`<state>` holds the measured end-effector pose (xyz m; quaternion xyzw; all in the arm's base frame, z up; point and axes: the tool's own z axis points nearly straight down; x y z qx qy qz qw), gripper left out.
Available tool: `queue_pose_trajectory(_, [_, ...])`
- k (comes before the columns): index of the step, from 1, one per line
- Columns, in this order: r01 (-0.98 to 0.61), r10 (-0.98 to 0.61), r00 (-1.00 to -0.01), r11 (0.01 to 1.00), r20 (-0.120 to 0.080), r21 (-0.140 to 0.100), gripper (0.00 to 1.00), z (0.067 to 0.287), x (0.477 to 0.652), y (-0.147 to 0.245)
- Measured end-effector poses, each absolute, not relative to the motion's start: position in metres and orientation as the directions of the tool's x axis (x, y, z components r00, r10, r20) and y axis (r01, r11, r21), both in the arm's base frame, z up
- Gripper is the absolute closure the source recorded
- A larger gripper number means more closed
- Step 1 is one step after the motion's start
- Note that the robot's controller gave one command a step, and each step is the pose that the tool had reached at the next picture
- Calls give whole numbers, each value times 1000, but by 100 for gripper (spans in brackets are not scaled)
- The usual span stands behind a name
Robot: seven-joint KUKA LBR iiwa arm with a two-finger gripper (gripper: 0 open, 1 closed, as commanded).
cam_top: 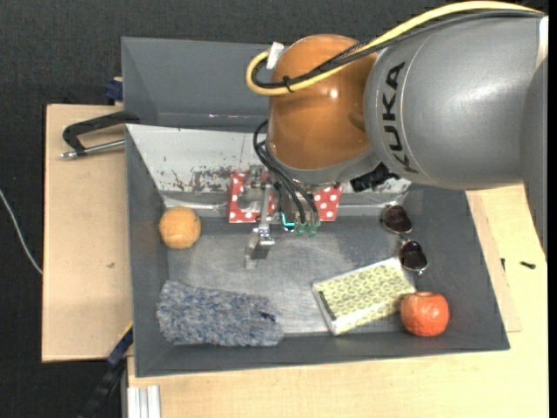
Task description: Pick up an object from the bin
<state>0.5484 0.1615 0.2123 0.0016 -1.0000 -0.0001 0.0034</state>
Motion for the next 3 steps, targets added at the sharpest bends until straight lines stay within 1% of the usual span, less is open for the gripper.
queue_pose_trajectory(1, [-1, -1, -1000, 1000, -1, 2, 0, 217, 550, 161])
queue_pose_trajectory(2, [-9, -9, -1000, 1000, -7, 3, 0, 165, 541, 189])
queue_pose_trajectory(3, [207, 207, -978, 978, 3, 0, 0, 132, 528, 196])
